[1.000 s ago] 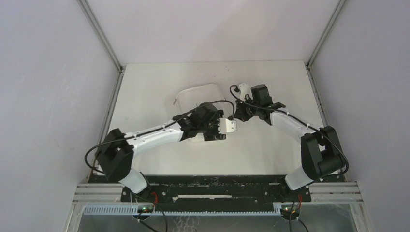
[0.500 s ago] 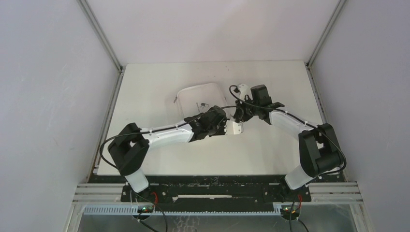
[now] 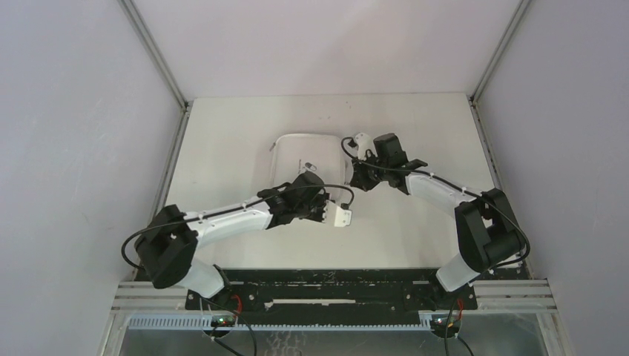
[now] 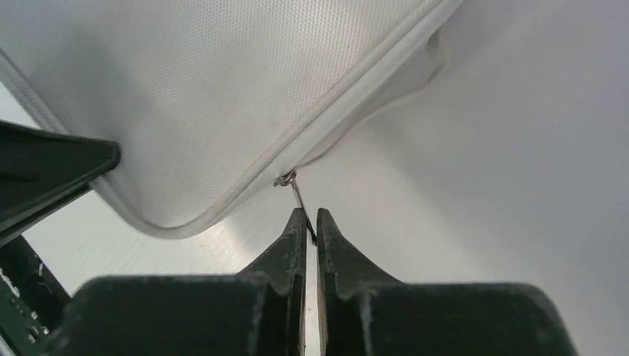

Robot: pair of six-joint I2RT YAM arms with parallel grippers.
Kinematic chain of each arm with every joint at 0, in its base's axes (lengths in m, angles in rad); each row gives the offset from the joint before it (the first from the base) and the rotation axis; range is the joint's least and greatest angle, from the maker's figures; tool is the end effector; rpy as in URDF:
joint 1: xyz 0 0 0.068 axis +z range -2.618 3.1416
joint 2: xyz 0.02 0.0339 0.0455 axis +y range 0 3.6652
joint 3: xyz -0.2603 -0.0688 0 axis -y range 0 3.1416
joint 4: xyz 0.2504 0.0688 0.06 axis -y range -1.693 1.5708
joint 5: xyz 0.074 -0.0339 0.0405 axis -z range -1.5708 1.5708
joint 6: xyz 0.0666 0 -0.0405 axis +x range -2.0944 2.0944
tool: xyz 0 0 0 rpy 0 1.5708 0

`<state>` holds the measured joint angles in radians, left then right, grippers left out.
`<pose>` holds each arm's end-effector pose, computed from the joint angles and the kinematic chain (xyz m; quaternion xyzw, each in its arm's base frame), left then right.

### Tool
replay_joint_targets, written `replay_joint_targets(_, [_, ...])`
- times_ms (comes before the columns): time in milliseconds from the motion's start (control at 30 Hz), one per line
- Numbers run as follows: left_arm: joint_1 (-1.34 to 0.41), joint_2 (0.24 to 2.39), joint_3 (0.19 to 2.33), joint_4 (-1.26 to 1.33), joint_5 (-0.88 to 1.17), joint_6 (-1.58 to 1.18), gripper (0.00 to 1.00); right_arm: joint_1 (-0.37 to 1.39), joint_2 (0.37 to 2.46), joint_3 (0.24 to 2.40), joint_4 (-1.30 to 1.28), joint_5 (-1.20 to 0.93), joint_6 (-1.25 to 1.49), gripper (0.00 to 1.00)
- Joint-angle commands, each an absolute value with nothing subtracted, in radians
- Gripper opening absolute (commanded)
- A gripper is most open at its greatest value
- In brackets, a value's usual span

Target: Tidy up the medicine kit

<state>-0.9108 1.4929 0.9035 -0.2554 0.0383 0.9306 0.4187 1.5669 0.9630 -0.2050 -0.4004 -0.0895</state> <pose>0.2031 -0.2659 0.1786 0.7481 0.5603 -0.0144 0.3552 0.3116 0.1671 0.1831 -0.3003 0.8620 0.2418 0.3292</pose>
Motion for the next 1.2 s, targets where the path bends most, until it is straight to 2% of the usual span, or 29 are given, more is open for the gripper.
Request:
replay_joint_targets(0, [-0.919,1.415,0.838,-0.554,0.179,1.083,0.00,0.401,1.568,0.970,-0.125,-0.156,-0.124,0.00])
replay_joint_targets(300, [-0.920,1.290,0.755,-0.675,0.199,1.227,0.03,0.392,1.597,1.021,-0.084,-0.083,-0.159,0.00])
replay_joint_targets(567, [-0.888,1.218,0.689,-0.748,0.083,1.256,0.10,0.358,1.610,1.050,-0.118,-0.084,-0.142,0.00])
replay_joint_targets(667, [-0.820,1.188,0.706,-0.712,0.120,1.226,0.24,0.365,1.599,1.023,-0.134,-0.113,-0.126,0.00])
replay_joint_targets(767, [-0.797,1.180,0.770,-0.642,0.203,1.072,0.38,0.379,1.592,1.003,-0.144,-0.142,-0.110,0.00])
replay_joint_targets(867, [-0.798,1.191,0.842,-0.560,0.289,0.899,0.68,0.388,1.583,0.993,-0.152,-0.165,-0.094,0.00])
replay_joint_targets(900, [-0.798,1.196,0.863,-0.530,0.312,0.839,0.75,0.392,1.583,0.991,-0.155,-0.167,-0.093,0.00])
replay_joint_targets(933, [-0.799,1.204,0.879,-0.488,0.332,0.779,0.88,0.393,1.581,0.990,-0.157,-0.170,-0.090,0.00])
replay_joint_targets(967, [-0.801,1.213,0.892,-0.442,0.333,0.709,0.95,0.392,1.579,0.988,-0.158,-0.173,-0.089,0.00])
replay_joint_targets(1033, [-0.813,1.239,0.909,-0.308,0.301,0.572,1.00,0.392,1.575,0.987,-0.158,-0.177,-0.089,0.00])
replay_joint_targets(1167, [-0.861,1.348,0.970,-0.198,0.183,0.393,0.99,0.391,1.571,0.987,-0.155,-0.182,-0.086,0.00])
